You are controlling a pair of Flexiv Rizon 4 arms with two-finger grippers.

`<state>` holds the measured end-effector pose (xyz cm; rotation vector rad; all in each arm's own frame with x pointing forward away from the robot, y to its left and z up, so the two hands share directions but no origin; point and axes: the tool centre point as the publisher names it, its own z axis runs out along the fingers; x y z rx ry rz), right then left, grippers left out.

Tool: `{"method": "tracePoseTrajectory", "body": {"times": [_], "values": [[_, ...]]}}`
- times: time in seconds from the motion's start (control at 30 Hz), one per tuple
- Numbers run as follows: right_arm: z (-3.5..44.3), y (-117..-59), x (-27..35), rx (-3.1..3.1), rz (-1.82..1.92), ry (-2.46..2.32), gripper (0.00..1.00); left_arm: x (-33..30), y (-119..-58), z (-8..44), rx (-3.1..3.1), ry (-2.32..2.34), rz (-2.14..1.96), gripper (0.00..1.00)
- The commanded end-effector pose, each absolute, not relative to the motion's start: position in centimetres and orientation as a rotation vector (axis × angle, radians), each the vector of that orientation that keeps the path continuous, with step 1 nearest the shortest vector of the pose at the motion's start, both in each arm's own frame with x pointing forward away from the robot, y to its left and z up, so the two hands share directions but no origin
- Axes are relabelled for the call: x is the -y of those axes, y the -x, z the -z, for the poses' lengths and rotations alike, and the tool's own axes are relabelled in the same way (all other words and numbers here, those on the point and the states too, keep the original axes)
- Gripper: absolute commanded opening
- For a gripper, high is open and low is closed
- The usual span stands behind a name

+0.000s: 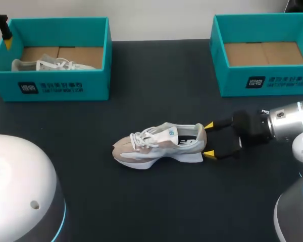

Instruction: Take the shoe out of the shoebox, open the shoe tongue, remove and reinsert the insole, then place the shoe into the shoebox

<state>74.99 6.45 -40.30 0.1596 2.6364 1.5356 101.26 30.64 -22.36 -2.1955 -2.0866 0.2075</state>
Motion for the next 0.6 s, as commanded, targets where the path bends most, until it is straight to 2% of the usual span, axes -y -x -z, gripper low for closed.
{"method": "tracePoseTrajectory", "body": {"times": [0.03,0.6], "values": [[41.2,-75.5,-7.6,-2.637,-1.550,-0.150,1.00,-30.7,-101.2,22.3,2.086,2.197,-0.203,1.00],[42.2,-75.3,-10.9,-2.601,-1.631,-0.096,1.00,-30.7,-101.2,22.3,2.086,2.197,-0.203,1.00]]}}
